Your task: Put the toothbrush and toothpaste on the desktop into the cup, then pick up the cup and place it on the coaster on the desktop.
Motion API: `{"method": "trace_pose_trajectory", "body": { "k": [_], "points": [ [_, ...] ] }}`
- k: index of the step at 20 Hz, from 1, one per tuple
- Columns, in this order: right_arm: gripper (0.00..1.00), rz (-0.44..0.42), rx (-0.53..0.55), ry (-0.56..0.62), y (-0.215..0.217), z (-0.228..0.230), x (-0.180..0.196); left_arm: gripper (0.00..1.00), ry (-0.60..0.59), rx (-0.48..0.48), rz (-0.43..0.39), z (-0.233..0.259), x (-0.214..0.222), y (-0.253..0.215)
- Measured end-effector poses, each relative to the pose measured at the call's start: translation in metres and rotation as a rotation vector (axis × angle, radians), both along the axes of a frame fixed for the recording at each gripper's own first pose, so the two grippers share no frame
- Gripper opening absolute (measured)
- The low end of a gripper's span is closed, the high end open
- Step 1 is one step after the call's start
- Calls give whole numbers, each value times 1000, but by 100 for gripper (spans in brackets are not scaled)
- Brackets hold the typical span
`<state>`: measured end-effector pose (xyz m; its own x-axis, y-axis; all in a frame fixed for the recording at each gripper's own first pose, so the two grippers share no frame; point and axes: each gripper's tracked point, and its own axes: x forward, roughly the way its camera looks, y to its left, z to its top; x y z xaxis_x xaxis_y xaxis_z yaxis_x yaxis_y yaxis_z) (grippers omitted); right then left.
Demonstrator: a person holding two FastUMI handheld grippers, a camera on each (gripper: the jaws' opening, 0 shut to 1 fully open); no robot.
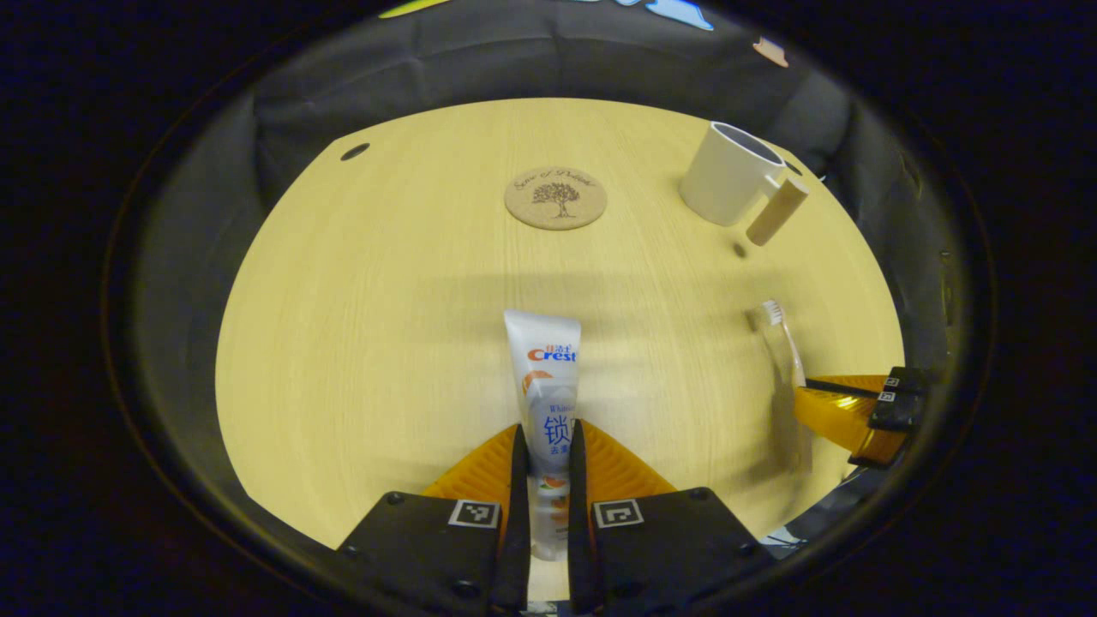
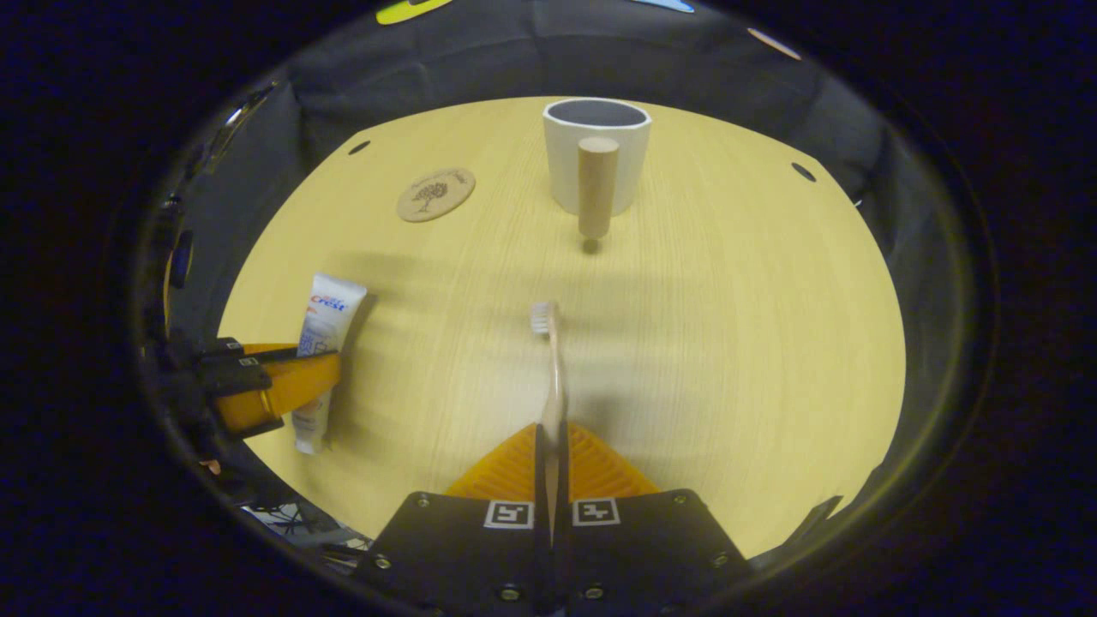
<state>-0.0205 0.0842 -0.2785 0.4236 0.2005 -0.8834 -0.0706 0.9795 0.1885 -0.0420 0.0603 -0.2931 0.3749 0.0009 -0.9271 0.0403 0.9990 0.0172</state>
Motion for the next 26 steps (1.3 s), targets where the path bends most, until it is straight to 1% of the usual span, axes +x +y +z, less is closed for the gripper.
{"method": "trace_pose_trajectory", "body": {
  "k": [4, 6, 10, 11, 12, 15, 20, 22, 23, 24, 25, 26],
  "points": [
    [2, -16, 39, -70, -2, 34, 6, 25, -37, 14, -27, 14, 7, -2],
    [2, -27, 56, -123, -4, 53, 14, 26, -61, 7, -36, 24, 12, -6],
    [2, -49, 93, -259, -8, 90, 38, 26, -132, -15, -45, 46, 28, -18],
    [2, -55, 99, -296, -9, 98, 45, 24, -150, -16, -51, 51, 33, -21],
    [2, -58, 104, -332, -10, 106, 51, 26, -170, -20, -56, 57, 37, -24],
    [2, -65, 105, -441, -12, 126, 72, 26, -222, -40, -69, 74, 51, -33],
    [2, -66, 98, -624, -15, 159, 107, 26, -308, -72, -66, 99, 75, -44],
    [2, -67, 92, -692, -17, 172, 118, 26, -357, -79, -64, 111, 86, -47],
    [0, -70, 84, -728, -20, 178, 123, 26, -383, -84, -63, 117, 90, -48],
    [2, -74, 76, -758, -22, 184, 128, 27, -414, -91, -59, 124, 97, -50],
    [2, -79, 68, -789, -26, 189, 133, 27, -440, -97, -55, 130, 102, -51],
    [2, -86, 63, -819, -28, 194, 139, 26, -471, -104, -51, 138, 109, -53]
  ]
}}
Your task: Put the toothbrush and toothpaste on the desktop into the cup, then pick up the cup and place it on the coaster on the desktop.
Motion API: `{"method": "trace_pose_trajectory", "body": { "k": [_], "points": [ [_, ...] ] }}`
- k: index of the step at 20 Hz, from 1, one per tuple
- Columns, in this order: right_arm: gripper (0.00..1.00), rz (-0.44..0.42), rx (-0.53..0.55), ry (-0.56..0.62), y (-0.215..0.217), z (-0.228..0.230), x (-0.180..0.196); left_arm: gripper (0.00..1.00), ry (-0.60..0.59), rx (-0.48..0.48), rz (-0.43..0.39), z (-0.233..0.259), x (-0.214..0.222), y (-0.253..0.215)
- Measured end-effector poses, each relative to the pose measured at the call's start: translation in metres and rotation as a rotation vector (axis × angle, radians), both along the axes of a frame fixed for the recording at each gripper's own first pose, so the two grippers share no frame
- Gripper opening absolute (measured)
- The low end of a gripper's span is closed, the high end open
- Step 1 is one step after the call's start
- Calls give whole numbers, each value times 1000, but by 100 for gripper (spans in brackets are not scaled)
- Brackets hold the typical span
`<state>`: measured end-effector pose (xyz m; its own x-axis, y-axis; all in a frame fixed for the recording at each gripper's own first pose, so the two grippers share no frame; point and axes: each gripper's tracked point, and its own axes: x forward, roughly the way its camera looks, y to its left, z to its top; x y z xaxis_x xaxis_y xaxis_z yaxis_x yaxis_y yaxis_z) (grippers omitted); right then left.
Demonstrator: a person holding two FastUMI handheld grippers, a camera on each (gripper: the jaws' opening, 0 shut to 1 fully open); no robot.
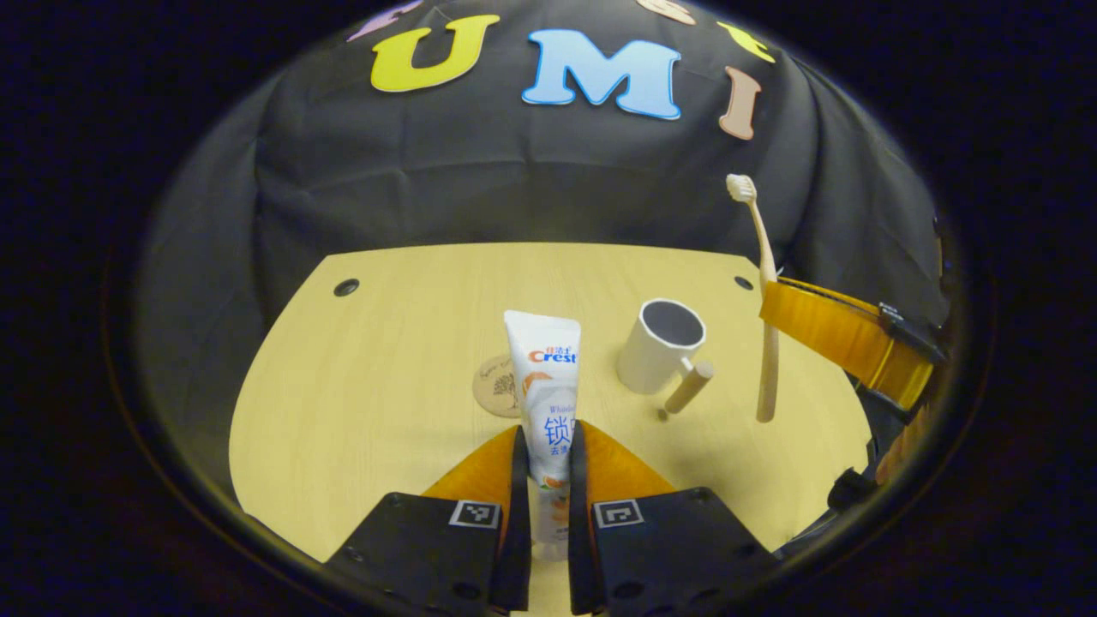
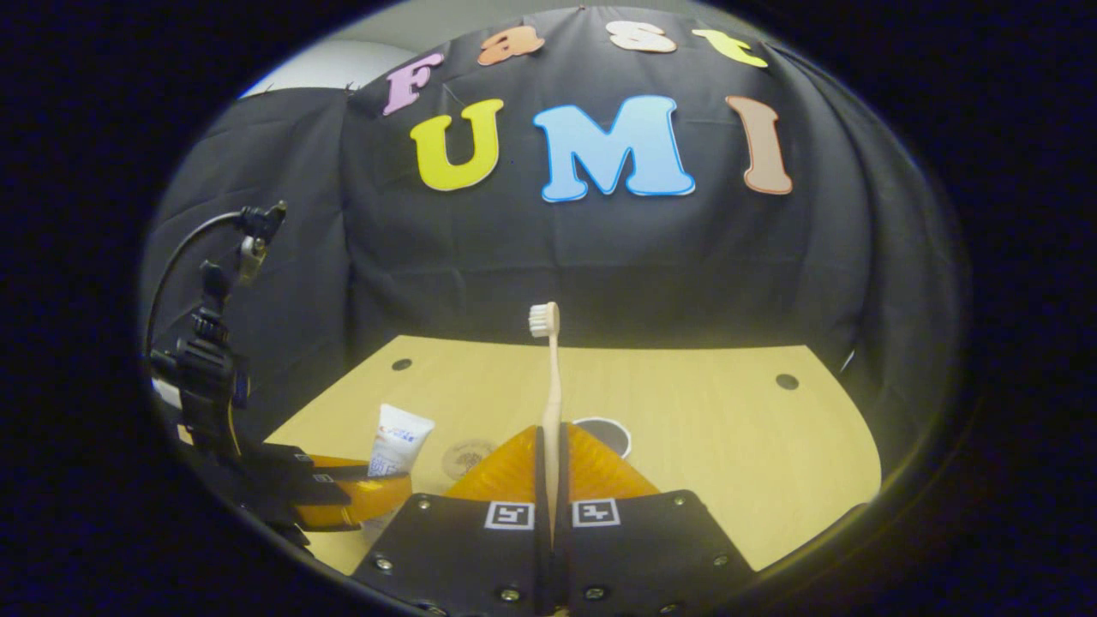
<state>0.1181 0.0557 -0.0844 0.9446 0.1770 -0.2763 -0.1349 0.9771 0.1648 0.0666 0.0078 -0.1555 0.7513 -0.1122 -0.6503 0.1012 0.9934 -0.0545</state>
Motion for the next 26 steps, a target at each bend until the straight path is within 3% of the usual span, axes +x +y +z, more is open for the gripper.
{"method": "trace_pose_trajectory", "body": {
  "k": [14, 21, 26],
  "points": [
    [2, -65, -2, -188, -16, 14, 78, 25, -282, -45, 9, 66, 57, -8],
    [2, -58, -40, -184, -15, -15, 111, 24, -361, -49, 5, 86, 83, -12],
    [2, -46, -51, -116, -13, -47, 121, 25, -363, -49, 4, 80, 89, -9]
  ]
}}
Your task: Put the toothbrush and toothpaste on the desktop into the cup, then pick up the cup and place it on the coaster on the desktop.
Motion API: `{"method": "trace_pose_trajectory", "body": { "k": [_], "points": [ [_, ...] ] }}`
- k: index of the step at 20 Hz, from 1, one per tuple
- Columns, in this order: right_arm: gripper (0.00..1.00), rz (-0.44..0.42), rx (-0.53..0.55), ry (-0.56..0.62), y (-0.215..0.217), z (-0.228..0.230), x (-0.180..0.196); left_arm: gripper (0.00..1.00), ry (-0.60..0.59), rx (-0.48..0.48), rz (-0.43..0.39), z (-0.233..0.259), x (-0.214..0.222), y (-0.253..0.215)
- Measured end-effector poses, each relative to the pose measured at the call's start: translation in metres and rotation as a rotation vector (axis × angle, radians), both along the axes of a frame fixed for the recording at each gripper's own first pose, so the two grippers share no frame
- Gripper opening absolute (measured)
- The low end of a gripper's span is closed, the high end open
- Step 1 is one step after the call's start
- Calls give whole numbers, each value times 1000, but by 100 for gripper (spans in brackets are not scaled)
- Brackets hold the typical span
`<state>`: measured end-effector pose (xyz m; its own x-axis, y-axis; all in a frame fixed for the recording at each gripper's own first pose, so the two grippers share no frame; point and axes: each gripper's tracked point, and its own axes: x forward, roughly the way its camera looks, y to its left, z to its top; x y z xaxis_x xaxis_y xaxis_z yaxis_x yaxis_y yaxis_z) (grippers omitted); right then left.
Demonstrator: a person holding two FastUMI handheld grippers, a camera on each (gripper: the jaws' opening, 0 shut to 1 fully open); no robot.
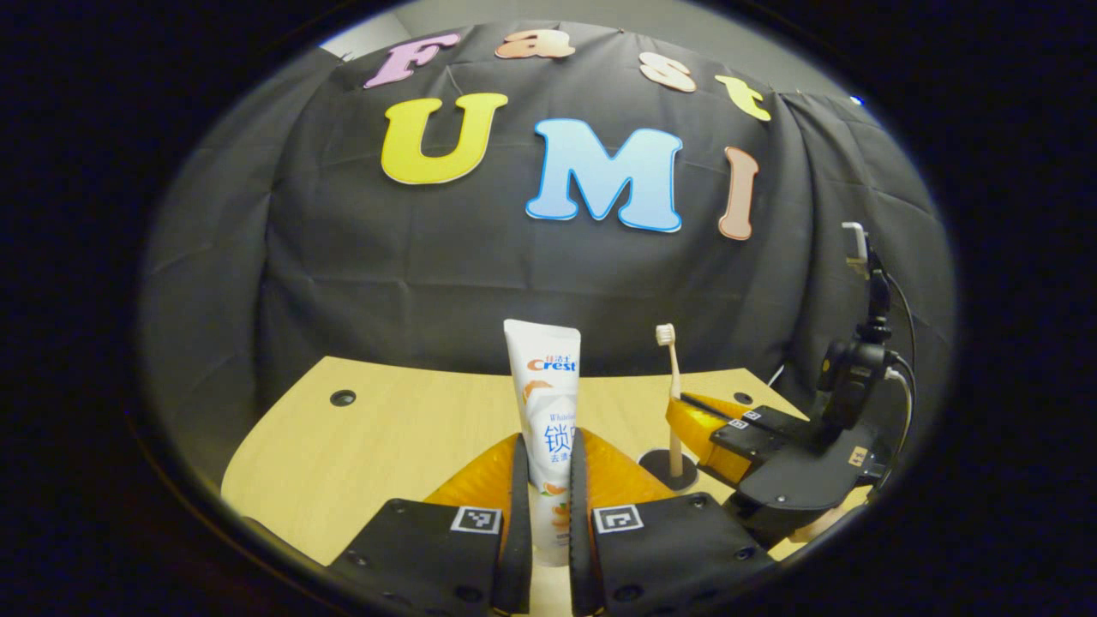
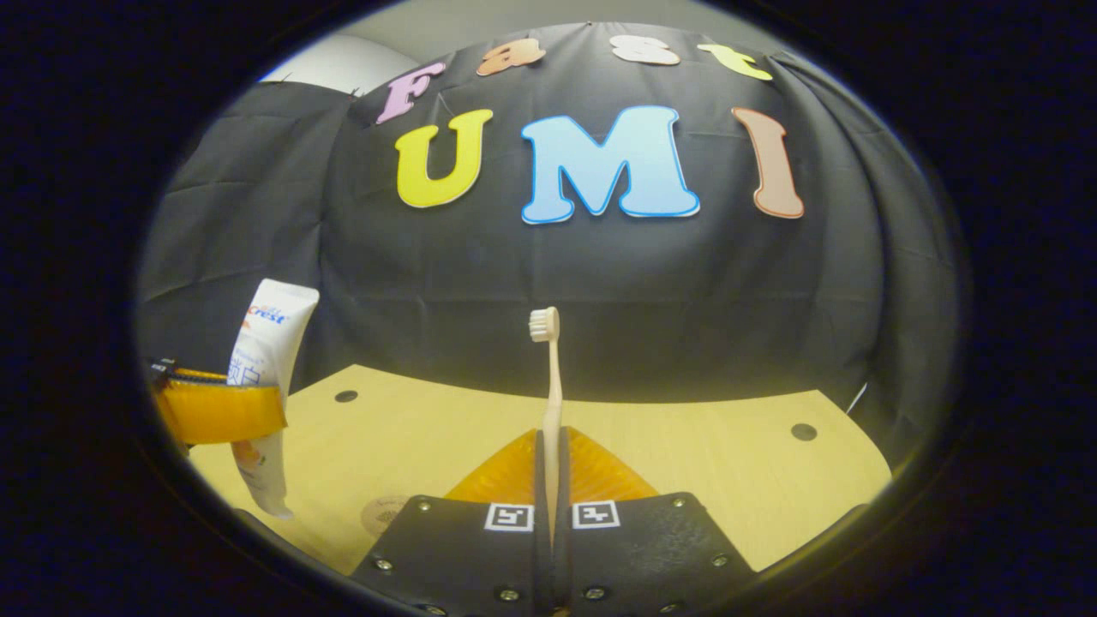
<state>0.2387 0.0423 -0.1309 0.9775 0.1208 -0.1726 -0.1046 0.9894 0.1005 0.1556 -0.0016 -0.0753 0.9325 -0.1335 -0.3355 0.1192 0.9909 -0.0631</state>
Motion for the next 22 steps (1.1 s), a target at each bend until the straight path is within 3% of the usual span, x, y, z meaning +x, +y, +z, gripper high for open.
{"method": "trace_pose_trajectory", "body": {
  "k": [6, 14, 20, 21, 22],
  "points": [
    [2, 35, -60, 109, 6, -38, -8, 25, 23, -20, 5, -6, 0, -3],
    [2, 55, -118, 127, 9, -45, -13, 25, 46, -36, 20, -14, 0, 0],
    [9, 64, -143, 158, 8, -56, -19, 25, 48, -35, 15, -14, 0, -5],
    [18, 66, -144, 161, 8, -55, -21, 25, 47, -34, 13, -13, 0, -6],
    [20, 56, -150, 160, 7, -56, -24, 25, 46, -33, 12, -14, 1, -7]
  ]
}}
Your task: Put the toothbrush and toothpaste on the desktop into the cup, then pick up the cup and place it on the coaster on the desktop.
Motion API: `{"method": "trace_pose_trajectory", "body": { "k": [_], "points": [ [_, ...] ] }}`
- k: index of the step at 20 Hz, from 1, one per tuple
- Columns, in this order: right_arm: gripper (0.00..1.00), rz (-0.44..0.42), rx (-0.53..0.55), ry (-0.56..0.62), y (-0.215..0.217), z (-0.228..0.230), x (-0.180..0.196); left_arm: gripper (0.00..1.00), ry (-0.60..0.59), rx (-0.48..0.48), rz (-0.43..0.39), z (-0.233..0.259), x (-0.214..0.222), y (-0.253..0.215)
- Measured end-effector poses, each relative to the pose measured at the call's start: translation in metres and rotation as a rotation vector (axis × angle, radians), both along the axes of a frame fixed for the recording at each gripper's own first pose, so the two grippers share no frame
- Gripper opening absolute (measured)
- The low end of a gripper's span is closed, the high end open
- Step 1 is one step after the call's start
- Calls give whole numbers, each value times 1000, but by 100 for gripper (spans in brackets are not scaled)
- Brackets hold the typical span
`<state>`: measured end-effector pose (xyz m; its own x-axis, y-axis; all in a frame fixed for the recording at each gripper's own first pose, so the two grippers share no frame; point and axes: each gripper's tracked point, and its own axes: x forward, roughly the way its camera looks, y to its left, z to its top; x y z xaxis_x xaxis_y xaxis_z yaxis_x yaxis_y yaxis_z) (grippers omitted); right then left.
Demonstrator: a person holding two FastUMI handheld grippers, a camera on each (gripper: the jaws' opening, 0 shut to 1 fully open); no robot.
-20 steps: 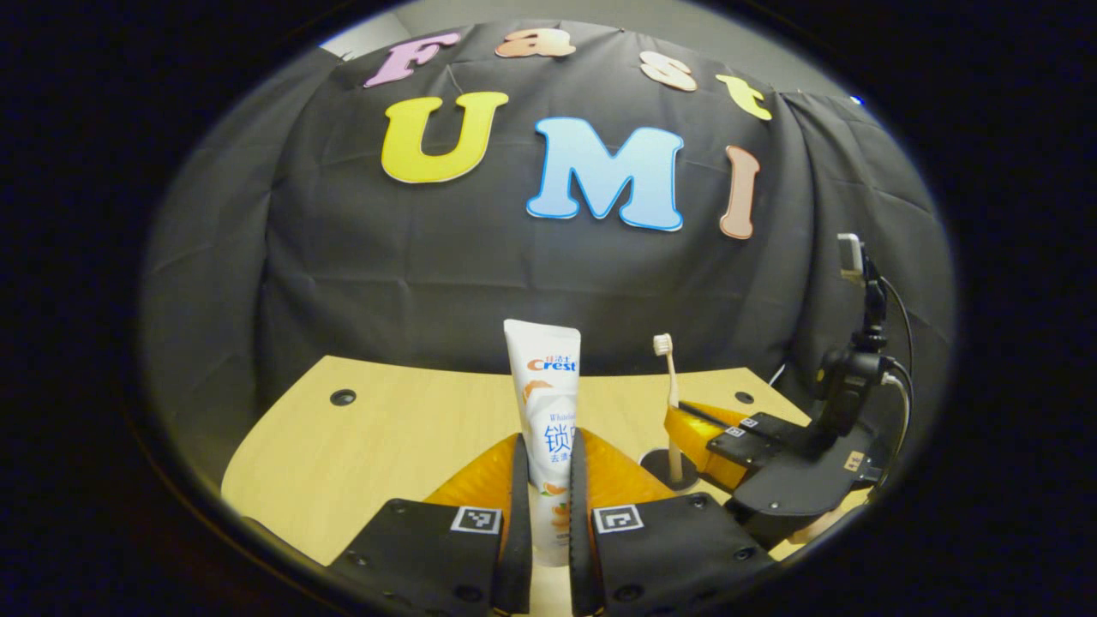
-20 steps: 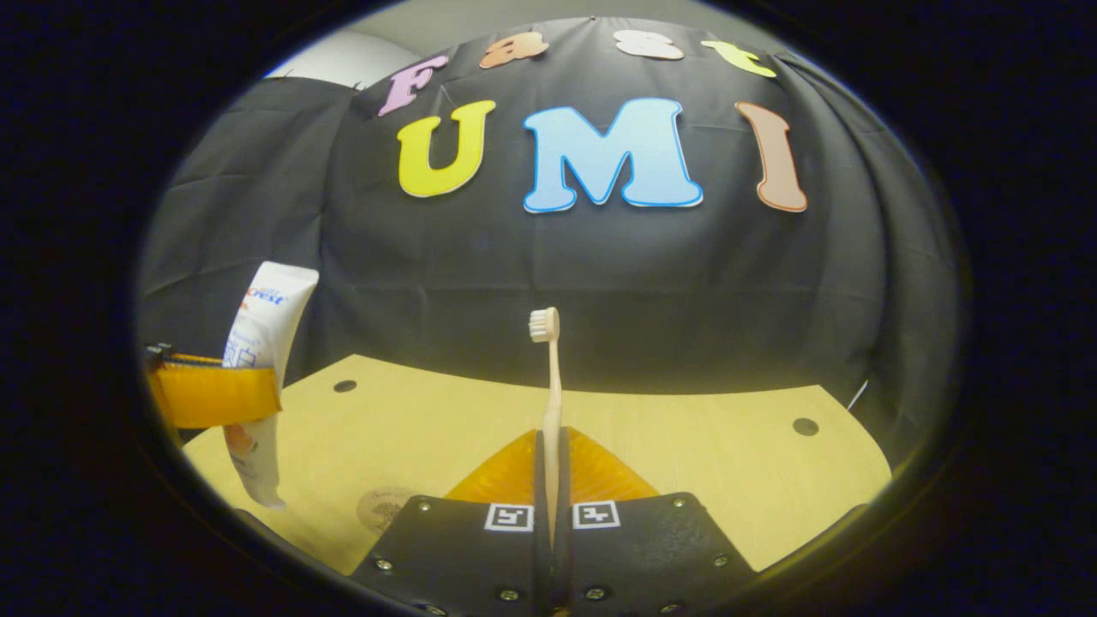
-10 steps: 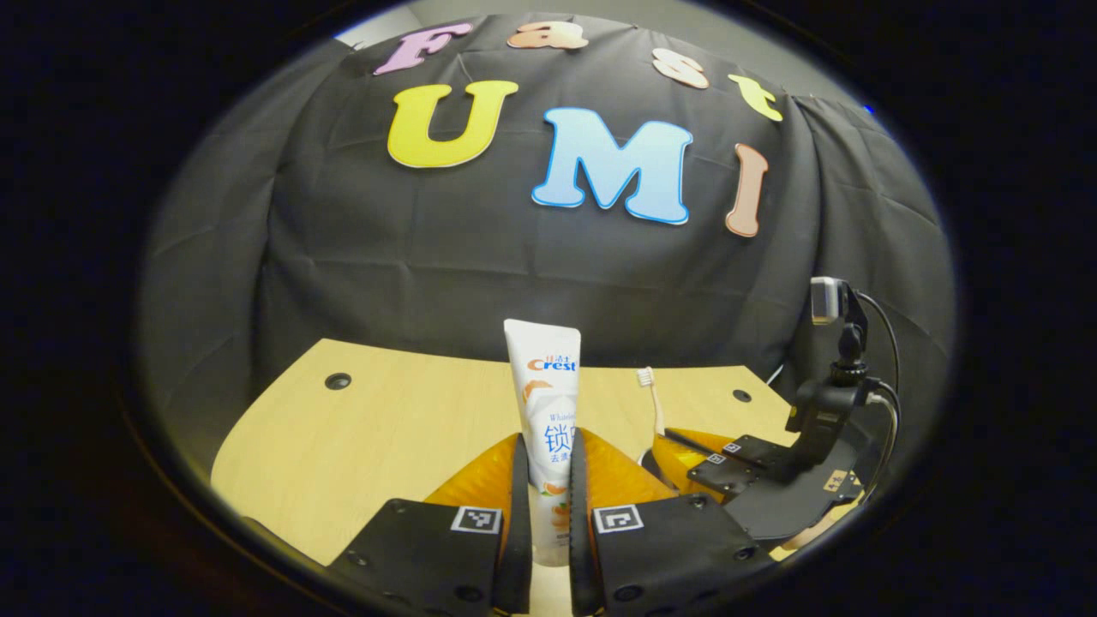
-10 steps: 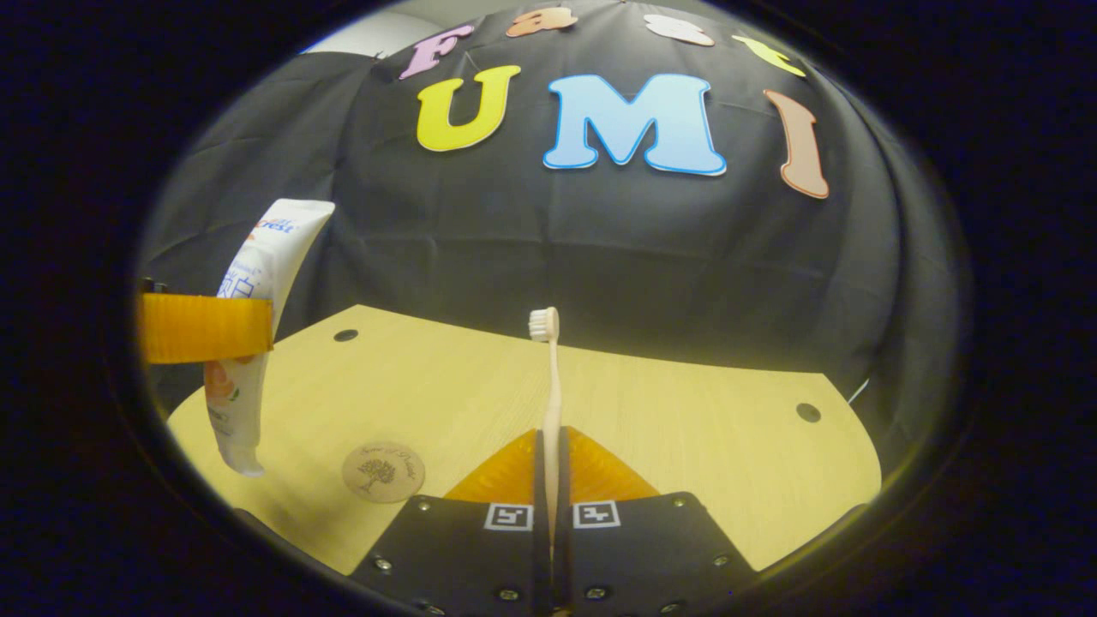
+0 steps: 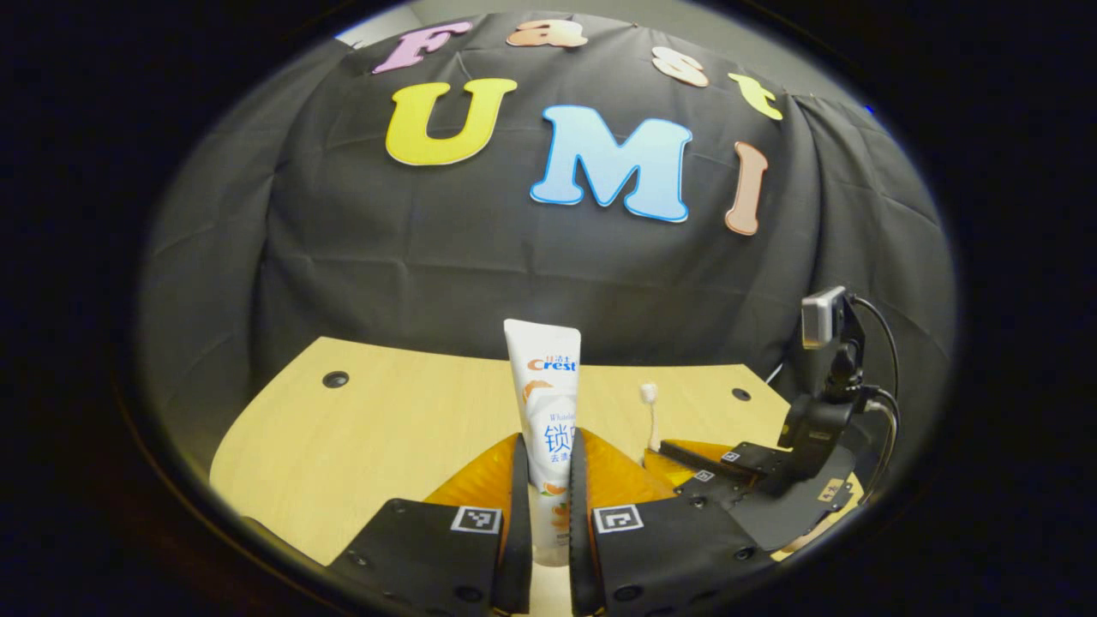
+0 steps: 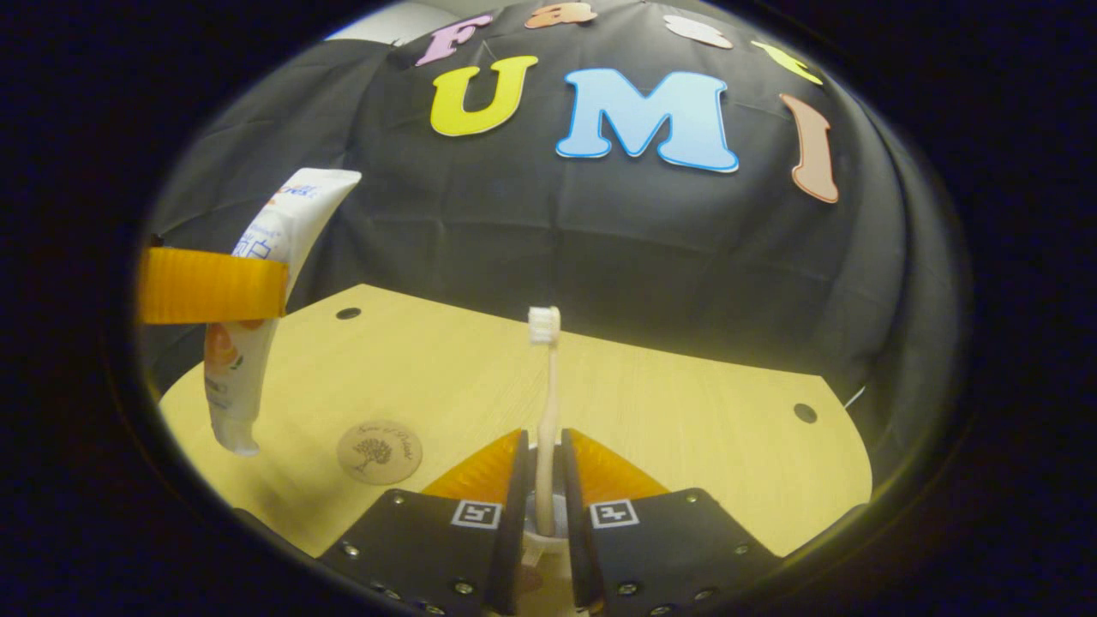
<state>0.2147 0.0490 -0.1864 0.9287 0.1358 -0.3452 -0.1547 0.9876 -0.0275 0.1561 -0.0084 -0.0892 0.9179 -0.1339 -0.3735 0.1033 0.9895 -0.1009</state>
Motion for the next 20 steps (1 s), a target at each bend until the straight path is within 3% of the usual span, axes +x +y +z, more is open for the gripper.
{"method": "trace_pose_trajectory", "body": {
  "k": [1, 7, 15, 20],
  "points": [
    [34, 2, -2, -4, -1, 1, -2, 25, -1, 2, 1, 1, 0, 0],
    [63, -11, 16, -32, -7, 22, -19, 25, -13, 0, -6, 4, 2, -7],
    [61, -61, 73, -113, -38, 71, -47, 25, -66, -41, -16, 11, 16, -21],
    [61, -106, 89, -181, -71, 101, -64, 25, -119, -125, -13, 15, 32, -38]
  ]
}}
